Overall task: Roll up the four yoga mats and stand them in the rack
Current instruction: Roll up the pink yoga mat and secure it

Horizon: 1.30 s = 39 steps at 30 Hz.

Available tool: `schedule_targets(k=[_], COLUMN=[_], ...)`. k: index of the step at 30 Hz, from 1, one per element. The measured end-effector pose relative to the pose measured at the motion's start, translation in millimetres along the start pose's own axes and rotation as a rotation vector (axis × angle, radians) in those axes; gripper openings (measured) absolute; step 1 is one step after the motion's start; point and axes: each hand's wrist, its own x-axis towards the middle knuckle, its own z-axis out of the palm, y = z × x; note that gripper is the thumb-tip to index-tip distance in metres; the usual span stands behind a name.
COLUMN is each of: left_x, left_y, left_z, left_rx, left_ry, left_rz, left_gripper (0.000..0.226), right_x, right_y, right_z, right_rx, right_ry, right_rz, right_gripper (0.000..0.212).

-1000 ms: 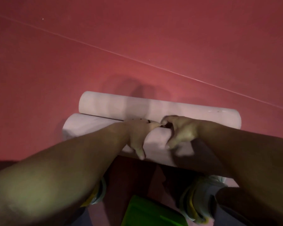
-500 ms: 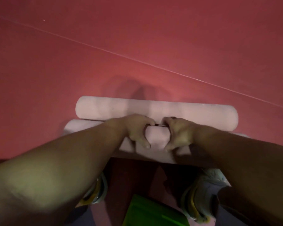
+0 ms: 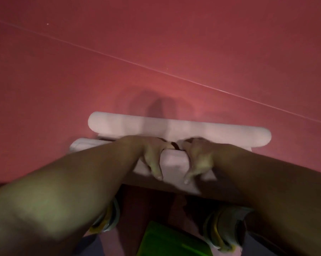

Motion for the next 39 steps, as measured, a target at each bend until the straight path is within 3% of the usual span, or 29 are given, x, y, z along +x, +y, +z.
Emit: schedule_targets(k=[2, 4, 8, 12, 16, 18, 23, 25, 29, 32, 39], left_x=[1.3, -1.9, -10.8, -11.3, -0.9, 2.2, 10.8, 11.6, 4.3, 1.4, 18.6], left_y=[0.0, 2.3, -10.7, -9.9, -11.3, -12.0, -17.3, -16.3, -11.0, -6.3, -11.5], left_z=[1.4, 0.1, 2.4, 20.7, 12.1, -0.8, -12.3, -8.7, 15.1, 22.6, -19.2], left_rx=[-0.012, -0.020, 0.020, 0.395, 0.313, 0.223, 0.126, 0.158, 0.381, 0.446, 0.303], left_ry=[-0.028, -0.024, 0.316, 0.226, 0.231, 0.193, 0.149, 0.162, 0.375, 0.434, 0.322], left_rz=[0.019, 0.008, -0.023, -0.093, -0.085, -0.052, -0.051, -0.069, -0.115, -0.156, -0.158], left_gripper=[0.091, 0.088, 0.106, 0.140, 0.131, 0.122, 0.114, 0.117, 0.134, 0.139, 0.129], right_x=[-0.7, 1.5, 8.3, 13.2, 5.3, -2.5, -13.9, -6.8, 1.7, 4.7, 2.0], right_y=[-5.8, -2.4, 21.1, 29.7, 22.8, 18.9, -4.4, -5.5, 14.0, 21.0, 17.7], right_z=[9.4, 7.1, -4.5, -3.4, -11.0, -15.5, 8.8, 15.1, -8.8, -17.7, -15.6], right_rx=[0.028, 0.091, 0.326, 0.338, 0.174, 0.097, -0.106, -0.099, 0.096, 0.177, -0.132], right_ry=[0.016, 0.045, 0.120, 0.167, 0.224, 0.238, 0.198, 0.225, 0.183, 0.173, 0.331], right_rz=[-0.012, -0.019, 0.028, 0.044, 0.016, 0.024, 0.064, 0.084, 0.055, 0.037, 0.121], right_gripper=[0.145, 0.132, 0.105, 0.098, 0.087, 0.095, 0.142, 0.136, 0.115, 0.106, 0.135])
